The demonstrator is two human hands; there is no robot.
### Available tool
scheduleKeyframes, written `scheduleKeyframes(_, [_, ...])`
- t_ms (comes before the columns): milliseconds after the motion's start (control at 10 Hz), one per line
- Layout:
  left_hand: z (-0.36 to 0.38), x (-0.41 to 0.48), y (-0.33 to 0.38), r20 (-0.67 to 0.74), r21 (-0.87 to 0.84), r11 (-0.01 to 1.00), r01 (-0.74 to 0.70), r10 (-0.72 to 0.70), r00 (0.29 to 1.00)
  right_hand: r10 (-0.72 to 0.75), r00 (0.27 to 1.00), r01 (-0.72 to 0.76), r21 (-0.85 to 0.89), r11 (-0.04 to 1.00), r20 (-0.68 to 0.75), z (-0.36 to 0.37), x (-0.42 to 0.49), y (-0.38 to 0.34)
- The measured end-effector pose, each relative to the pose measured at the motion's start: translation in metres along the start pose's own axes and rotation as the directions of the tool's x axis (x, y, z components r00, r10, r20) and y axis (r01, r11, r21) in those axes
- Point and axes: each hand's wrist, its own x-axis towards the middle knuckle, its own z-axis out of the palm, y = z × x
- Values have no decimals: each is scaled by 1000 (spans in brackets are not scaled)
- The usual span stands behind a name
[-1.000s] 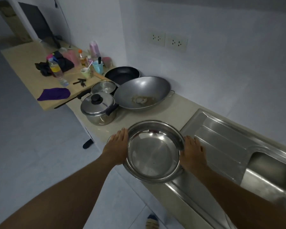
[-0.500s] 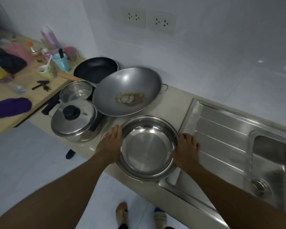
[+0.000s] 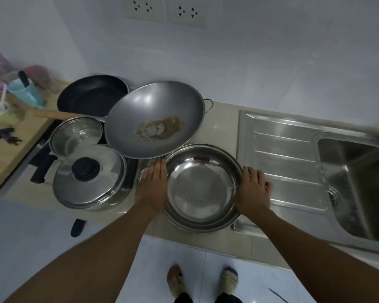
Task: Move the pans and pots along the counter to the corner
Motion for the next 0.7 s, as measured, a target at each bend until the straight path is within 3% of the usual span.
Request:
scheduleKeyframes(400, [-25, -16, -4, 8, -79, 993, -91, 92, 996, -51, 995, 49, 30, 998, 86, -29, -26, -1])
scheduleKeyframes(700, [-68, -87, 8, -56, -46, 991, -123, 120, 991, -182, 983, 181, 122, 976, -6, -51, -78, 2])
